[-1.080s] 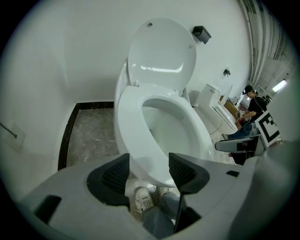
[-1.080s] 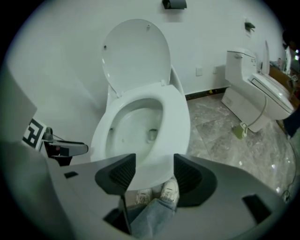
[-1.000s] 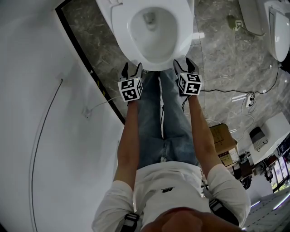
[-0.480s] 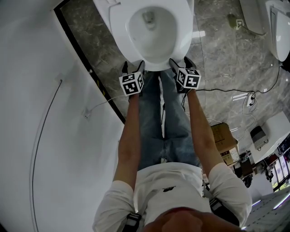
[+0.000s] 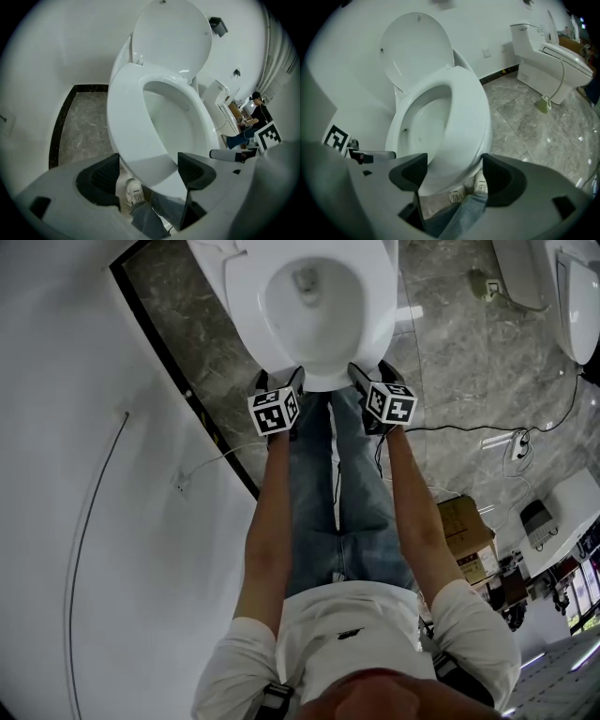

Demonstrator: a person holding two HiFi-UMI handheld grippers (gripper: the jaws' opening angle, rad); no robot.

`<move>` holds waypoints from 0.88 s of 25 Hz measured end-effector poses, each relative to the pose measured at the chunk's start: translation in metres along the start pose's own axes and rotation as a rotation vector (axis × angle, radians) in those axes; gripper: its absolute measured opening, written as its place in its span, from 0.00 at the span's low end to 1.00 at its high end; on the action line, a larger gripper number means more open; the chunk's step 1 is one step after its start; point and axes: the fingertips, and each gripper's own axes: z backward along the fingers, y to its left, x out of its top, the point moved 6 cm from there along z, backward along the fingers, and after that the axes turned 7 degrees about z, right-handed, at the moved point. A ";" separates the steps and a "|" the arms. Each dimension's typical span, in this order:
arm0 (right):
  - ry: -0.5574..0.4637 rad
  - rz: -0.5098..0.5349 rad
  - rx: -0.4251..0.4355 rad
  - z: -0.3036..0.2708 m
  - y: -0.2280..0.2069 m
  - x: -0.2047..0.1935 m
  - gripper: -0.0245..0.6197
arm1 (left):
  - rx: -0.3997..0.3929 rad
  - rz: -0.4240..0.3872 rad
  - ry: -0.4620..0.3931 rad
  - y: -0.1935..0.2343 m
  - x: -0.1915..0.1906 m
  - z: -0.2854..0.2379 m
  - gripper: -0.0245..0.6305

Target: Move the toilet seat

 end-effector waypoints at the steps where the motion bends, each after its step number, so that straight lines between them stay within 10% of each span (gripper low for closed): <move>1: 0.002 -0.005 0.000 0.000 0.000 0.000 0.55 | 0.006 0.012 -0.003 0.000 0.000 -0.001 0.59; 22: -0.045 0.023 -0.005 0.027 0.014 0.007 0.54 | -0.043 -0.027 -0.041 -0.010 0.004 0.024 0.59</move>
